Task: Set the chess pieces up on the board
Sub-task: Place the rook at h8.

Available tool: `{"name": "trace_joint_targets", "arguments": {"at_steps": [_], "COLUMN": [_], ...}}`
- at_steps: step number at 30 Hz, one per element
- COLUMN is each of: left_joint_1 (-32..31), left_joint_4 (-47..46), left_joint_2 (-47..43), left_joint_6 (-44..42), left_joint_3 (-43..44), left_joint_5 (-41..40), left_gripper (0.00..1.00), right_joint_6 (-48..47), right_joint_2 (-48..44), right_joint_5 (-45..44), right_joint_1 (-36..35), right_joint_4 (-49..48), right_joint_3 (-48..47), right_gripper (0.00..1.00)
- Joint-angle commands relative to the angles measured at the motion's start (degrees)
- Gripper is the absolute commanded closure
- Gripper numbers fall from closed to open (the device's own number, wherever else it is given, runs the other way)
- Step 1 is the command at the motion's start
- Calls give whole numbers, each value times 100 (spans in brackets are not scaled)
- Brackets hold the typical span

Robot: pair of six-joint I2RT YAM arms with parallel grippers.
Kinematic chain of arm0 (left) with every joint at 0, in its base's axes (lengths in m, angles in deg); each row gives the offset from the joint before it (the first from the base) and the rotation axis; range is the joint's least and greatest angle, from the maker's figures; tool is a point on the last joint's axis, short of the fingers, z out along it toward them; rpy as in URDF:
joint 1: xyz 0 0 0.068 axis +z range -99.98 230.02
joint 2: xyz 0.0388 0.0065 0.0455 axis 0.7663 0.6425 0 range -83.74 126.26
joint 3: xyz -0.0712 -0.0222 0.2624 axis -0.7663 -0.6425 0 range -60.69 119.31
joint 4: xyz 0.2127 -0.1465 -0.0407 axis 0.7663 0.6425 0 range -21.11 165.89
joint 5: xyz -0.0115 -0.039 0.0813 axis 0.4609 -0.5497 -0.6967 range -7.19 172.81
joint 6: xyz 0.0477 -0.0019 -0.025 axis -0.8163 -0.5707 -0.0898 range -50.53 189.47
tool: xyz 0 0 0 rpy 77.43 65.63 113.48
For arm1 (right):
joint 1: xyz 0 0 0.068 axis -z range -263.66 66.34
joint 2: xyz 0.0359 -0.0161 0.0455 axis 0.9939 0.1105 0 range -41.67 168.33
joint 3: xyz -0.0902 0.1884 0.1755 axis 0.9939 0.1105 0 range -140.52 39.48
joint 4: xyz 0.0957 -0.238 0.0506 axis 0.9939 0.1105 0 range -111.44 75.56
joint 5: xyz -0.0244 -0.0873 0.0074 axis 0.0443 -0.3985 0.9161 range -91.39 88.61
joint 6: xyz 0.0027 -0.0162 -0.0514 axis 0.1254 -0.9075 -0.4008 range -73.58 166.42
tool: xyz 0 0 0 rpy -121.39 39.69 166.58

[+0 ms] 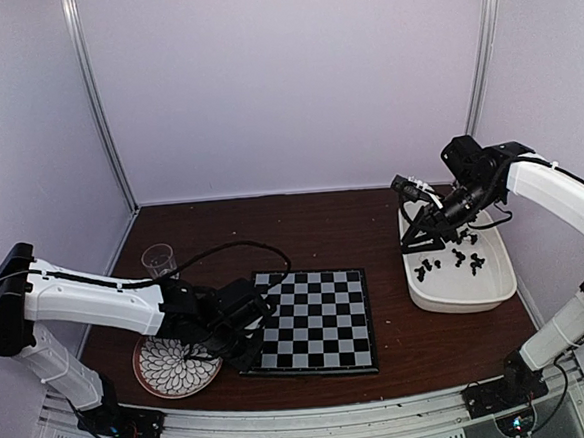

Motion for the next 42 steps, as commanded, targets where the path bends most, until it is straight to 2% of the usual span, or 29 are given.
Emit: {"name": "trace_joint_targets", "arguments": {"at_steps": [1,14,17,31,35,40,42], "left_joint_1": [41,41,45,41,81,782,1007], "left_joint_4": [-57,-20,-21,-96,-97,-47,71], "left_joint_2": [63,32,-8,-468,-619,-642,-599], "left_joint_6": [-58,-79,-101,-402,-710,-1399,-1700], "left_joint_3": [-46,-20,-20,4,170,787,1144], "left_joint_5": [10,-33,-57,-330,-664,-531,-662], "left_gripper": [100,100,98,63,49,43,37], "right_joint_6": [-11,-14,-15,-23,-19,426,716], "right_joint_2": [-181,-208,-208,-199,-216,-200,-212], "right_joint_5": [25,3,0,-9,11,-183,-422], "right_joint_1": [-4,-4,-3,-3,12,314,586], "right_joint_4": [-47,-56,-62,-43,-15,-421,-668], "right_joint_3": [80,105,105,84,32,1,2], "right_gripper": [55,55,55,55,55,56,56]}}
